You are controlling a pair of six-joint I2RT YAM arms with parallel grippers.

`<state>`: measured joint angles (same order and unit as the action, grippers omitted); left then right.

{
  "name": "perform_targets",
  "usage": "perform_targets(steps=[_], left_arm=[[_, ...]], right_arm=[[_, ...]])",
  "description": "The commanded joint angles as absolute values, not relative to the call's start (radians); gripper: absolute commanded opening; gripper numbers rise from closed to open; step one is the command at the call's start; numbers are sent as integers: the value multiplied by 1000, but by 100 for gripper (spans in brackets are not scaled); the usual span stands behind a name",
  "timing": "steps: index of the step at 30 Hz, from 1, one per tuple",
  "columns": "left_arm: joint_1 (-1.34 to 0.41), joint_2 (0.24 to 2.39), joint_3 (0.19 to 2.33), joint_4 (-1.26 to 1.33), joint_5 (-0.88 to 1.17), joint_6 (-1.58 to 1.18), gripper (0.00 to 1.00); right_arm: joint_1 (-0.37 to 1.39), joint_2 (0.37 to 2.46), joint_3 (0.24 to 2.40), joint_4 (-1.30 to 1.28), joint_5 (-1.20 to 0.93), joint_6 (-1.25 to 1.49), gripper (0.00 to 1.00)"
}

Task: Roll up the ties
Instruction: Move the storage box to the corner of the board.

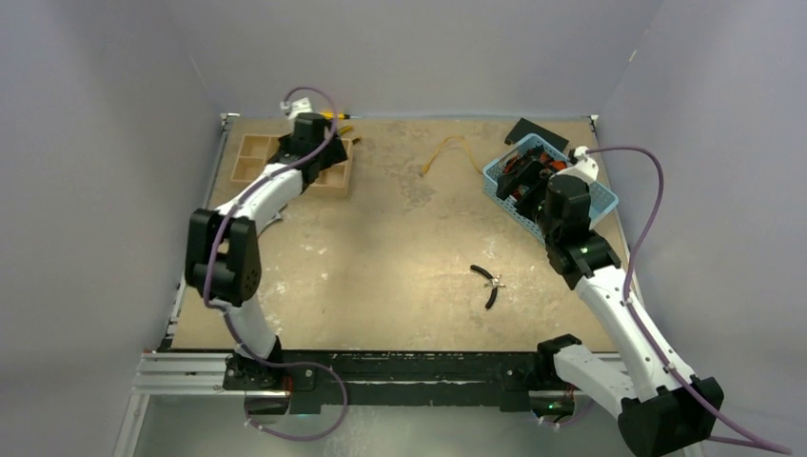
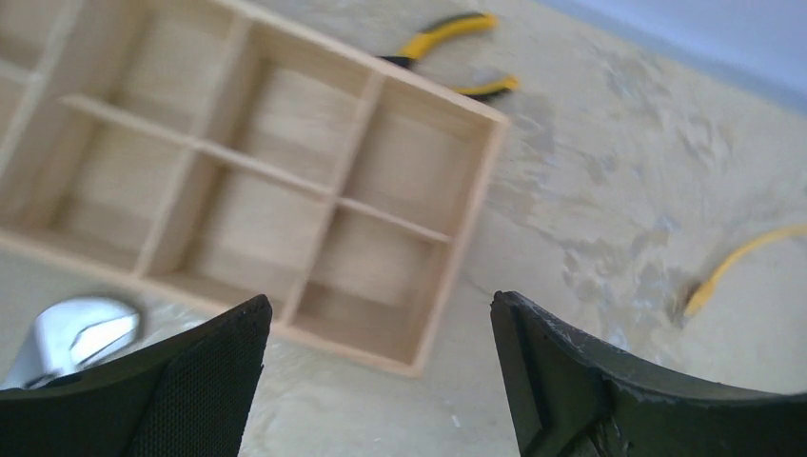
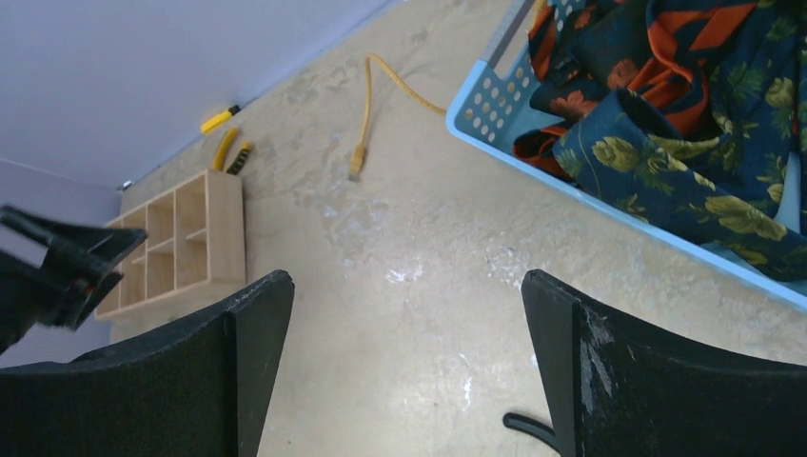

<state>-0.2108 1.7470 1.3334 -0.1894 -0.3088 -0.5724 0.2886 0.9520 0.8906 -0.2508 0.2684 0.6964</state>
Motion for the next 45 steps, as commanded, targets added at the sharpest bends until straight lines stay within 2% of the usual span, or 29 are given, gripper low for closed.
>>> perform_targets(steps=[1,6,12,16,22,26,28,36,45], left_arm=[[-350,1865,1505,-173,-342,-297,85],[-379,1990,1556,-212,-337,-272,84],[-377,2079,1542,-290,-421,-278,70],[-363,2081,1511,-297,-426,-278,55],[-362,2056,1469,-338,-406,-292,26],[-362,2010,1411,-370,-438,-303,14],[-361,1999,1407,-410,-466,-311,0],[-348,2017,1422,-467,-461,-299,0],[-322,2150,1610,-435,-207,-277,0]], right_arm=[[296,885,844,-229,262,696,94],[296,839,829,-257,265,683,94],[296,823,844,-267,256,671,94],[296,812,845,-258,247,668,94],[296,796,838,-258,248,667,94],[296,783,832,-255,238,672,95],[295,780,830,-258,223,671,95],[296,778,834,-249,198,663,95],[296,774,853,-270,198,651,95]])
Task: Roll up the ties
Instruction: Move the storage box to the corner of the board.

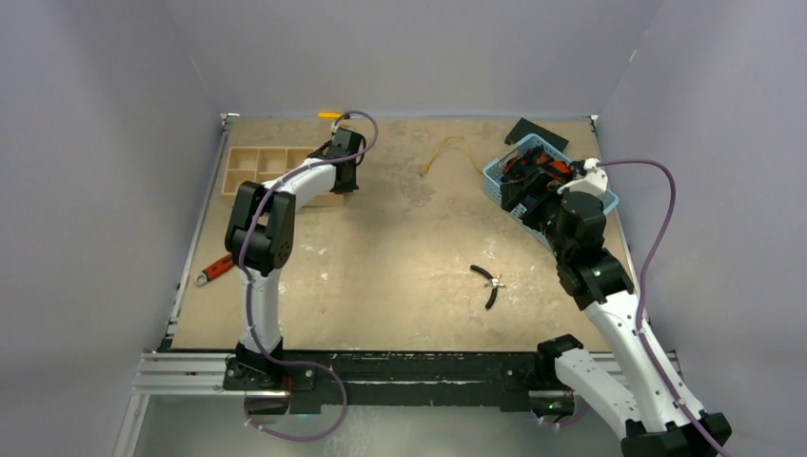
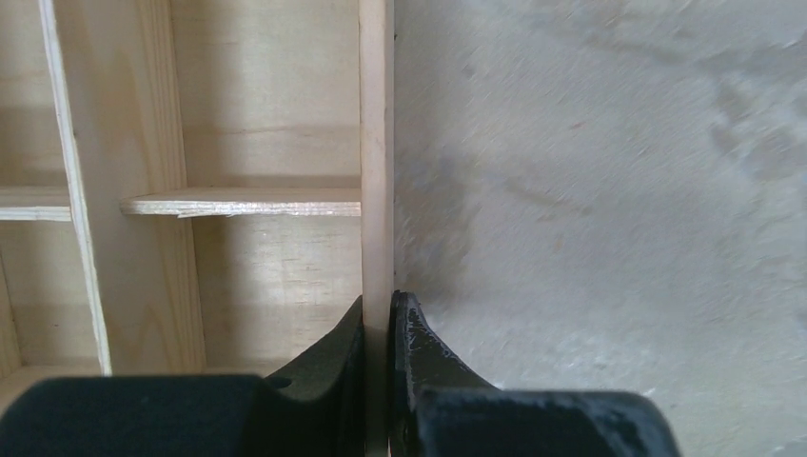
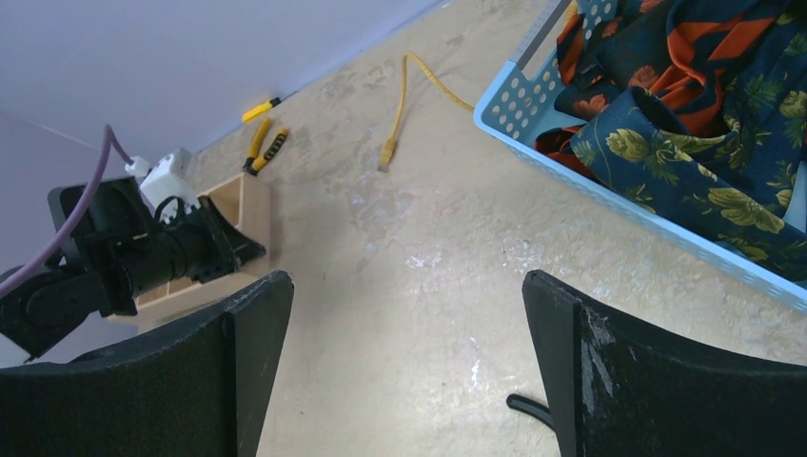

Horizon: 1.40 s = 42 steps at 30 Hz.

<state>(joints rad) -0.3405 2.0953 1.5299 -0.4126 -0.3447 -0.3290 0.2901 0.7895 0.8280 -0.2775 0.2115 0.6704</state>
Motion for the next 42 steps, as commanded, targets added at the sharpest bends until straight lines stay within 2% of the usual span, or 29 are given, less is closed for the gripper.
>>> perform_targets(steps=[1,5,6,9,10,11,12,14,15,17,18,20,23,25,27,28,29,35,42], left_arm=[[-316,2158,1625,-436,-193,-269,0],[-287,2178,1672,-471,-137,-264,0],[-284,2174,1662,-472,-134,-267,5],[-279,2138,1612,-462,-124,-270,34],[-279,2115,1590,-450,-121,-270,38],[-279,2098,1569,-444,-122,-271,39],[-277,2083,1552,-445,-121,-270,35],[-271,2059,1518,-451,-120,-280,18],[-267,2048,1496,-449,-120,-285,14],[-263,2026,1439,-440,-123,-296,11],[-261,2012,1414,-428,-120,-300,14],[-261,1990,1386,-411,-120,-305,28],[-263,1942,1380,-397,-99,-317,41],[-265,1900,1389,-383,-73,-328,53],[-267,1850,1409,-381,-59,-337,71],[-268,1826,1417,-379,-50,-341,83],[-270,1804,1423,-377,-42,-345,86],[-276,1626,1324,-298,-68,-403,90],[-296,1285,945,-121,-163,-616,88]], right_arm=[[295,773,854,-273,201,649,95],[295,770,865,-278,211,647,95],[296,772,870,-278,211,647,95],[296,778,887,-276,206,648,95],[296,780,893,-274,207,649,95],[296,783,899,-274,206,648,95],[296,787,904,-274,208,647,95],[296,791,908,-275,207,649,95],[296,792,907,-274,205,649,95],[296,788,906,-271,206,652,95],[296,786,903,-271,205,651,95],[295,782,898,-268,207,652,95],[296,790,905,-272,211,646,95],[295,799,917,-279,222,640,96],[296,812,928,-285,236,638,96],[296,821,934,-289,242,637,96],[296,829,940,-292,248,637,96],[295,874,956,-294,294,649,96],[253,983,1002,-331,461,621,97]])
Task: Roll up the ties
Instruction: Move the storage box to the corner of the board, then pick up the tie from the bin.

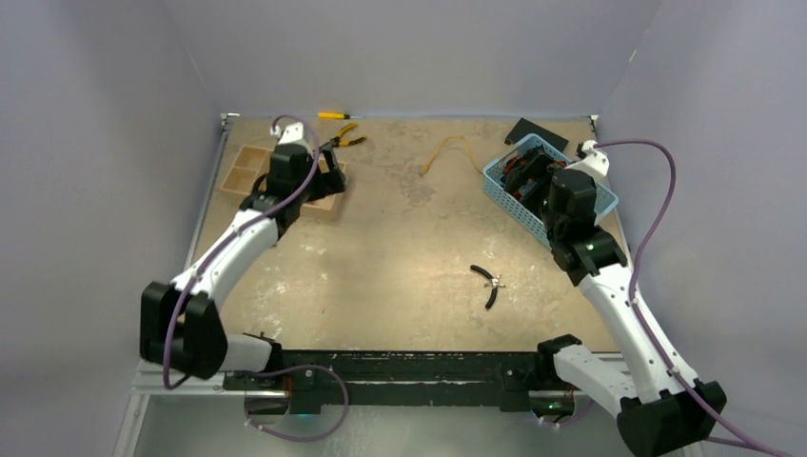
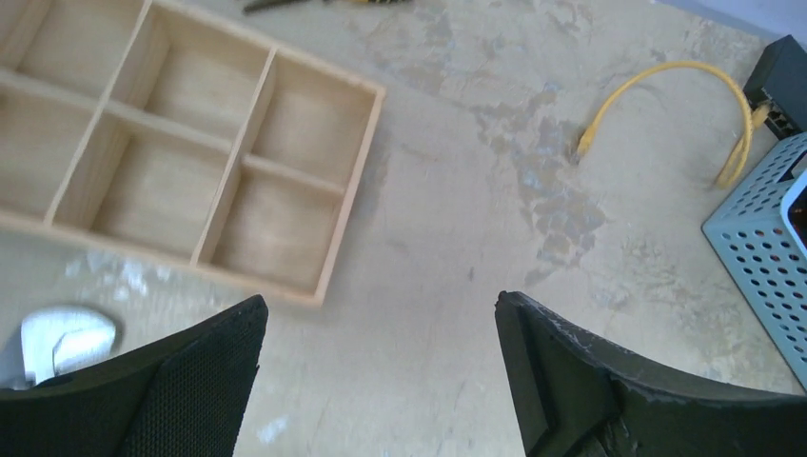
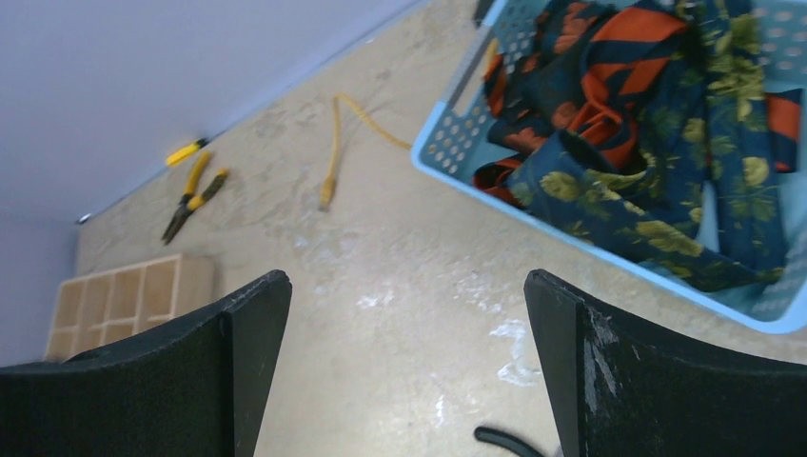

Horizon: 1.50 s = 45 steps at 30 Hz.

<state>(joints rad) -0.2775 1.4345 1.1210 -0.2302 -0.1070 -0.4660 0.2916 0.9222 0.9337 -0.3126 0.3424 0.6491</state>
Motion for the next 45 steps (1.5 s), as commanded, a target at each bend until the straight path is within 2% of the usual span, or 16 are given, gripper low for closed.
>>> perform_targets(steps=[1,9,14,24,27,31,32,33,36,39,42,43,45], left_arm=[[-303,1237,878,-104,-165,-645,88],[-305,1019,734,-128,-100,-713,88],[-305,968,709,-153,-49,-696,88],[-305,909,684,-185,-20,-672,87],[-305,901,681,-187,-9,-672,87],[-305,897,678,-187,-5,-671,86],[-305,897,677,-184,-5,-672,86],[-305,897,677,-183,-5,-673,86],[-305,900,675,-180,-5,-674,86],[-305,909,675,-168,-5,-677,86],[-305,919,676,-156,33,-689,86],[-306,922,676,-155,38,-691,86],[-305,922,678,-158,42,-692,86]], right_arm=[[231,1010,1009,-338,459,638,97],[181,1212,1032,-323,532,672,96],[176,1318,982,-253,576,661,96],[174,1558,1096,-317,652,647,91],[162,1572,1085,-303,653,634,80],[153,1595,1112,-304,662,610,55],[151,1603,1126,-318,668,615,52],[150,1601,1138,-327,673,617,54],[150,1564,1135,-300,674,600,82],[145,1576,1133,-299,679,573,91],[130,1607,1112,-289,648,582,89],[128,1614,1104,-282,634,586,85],[129,1628,1092,-272,611,597,68]])
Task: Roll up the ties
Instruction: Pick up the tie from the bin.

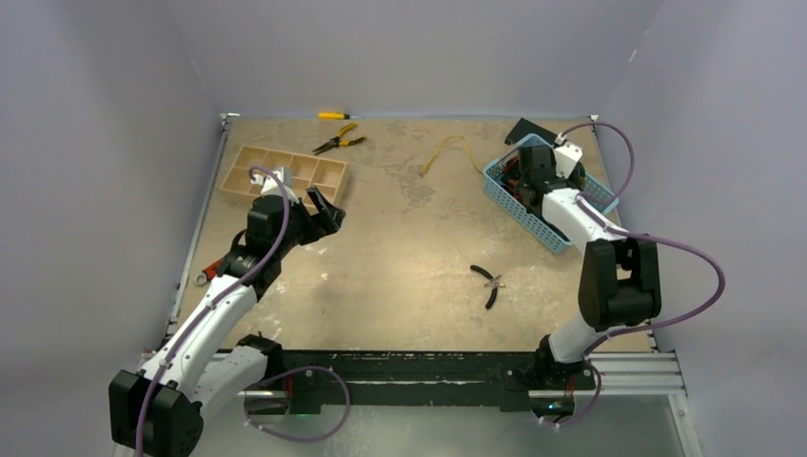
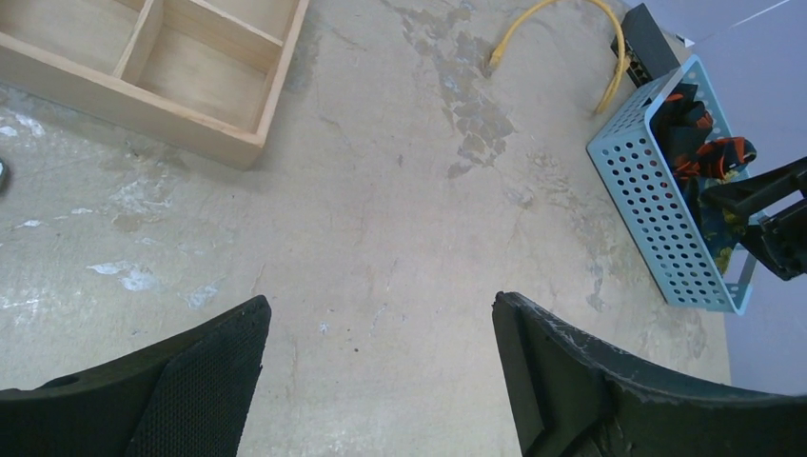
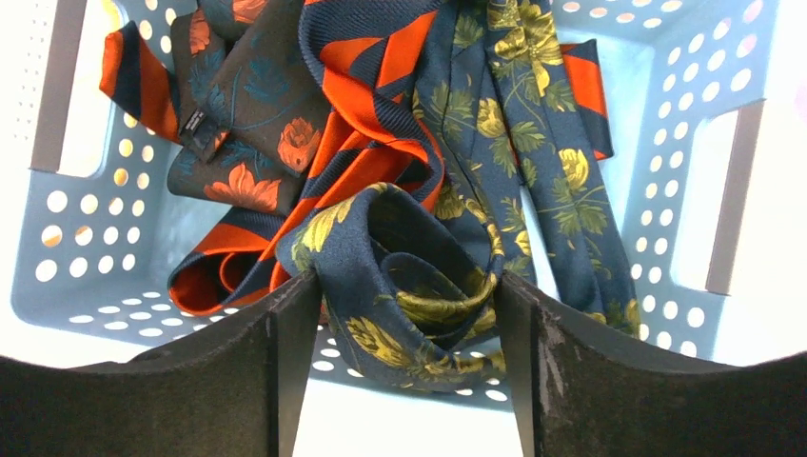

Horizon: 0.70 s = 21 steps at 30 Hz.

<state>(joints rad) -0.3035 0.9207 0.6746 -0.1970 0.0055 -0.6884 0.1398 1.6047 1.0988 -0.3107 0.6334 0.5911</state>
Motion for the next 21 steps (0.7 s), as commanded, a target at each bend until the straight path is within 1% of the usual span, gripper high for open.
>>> perform_targets(steps=[1,3,4,6,11,14,16,17,21], left_arm=[[-305,920,679,-163,44,-692,85],[-305,913,683,-175,43,-686,85],[-305,910,687,-184,41,-683,85],[-305,903,699,-196,35,-681,85],[-305,902,729,-194,31,-689,84],[-305,912,769,-201,27,-689,84],[-305,914,806,-222,10,-682,84],[-305,909,821,-235,4,-679,84],[-304,885,884,-256,-60,-669,84]], right_arm=[[129,1634,1089,-271,602,603,58],[129,1621,1087,-261,579,609,39],[129,1604,1093,-257,573,613,28],[131,1545,1119,-242,584,607,0],[184,1355,1331,-240,546,574,0],[295,1278,1518,-222,561,500,0],[377,1235,1628,-195,511,443,0],[399,1222,1687,-193,452,419,0],[423,1198,1876,-210,81,407,0]])
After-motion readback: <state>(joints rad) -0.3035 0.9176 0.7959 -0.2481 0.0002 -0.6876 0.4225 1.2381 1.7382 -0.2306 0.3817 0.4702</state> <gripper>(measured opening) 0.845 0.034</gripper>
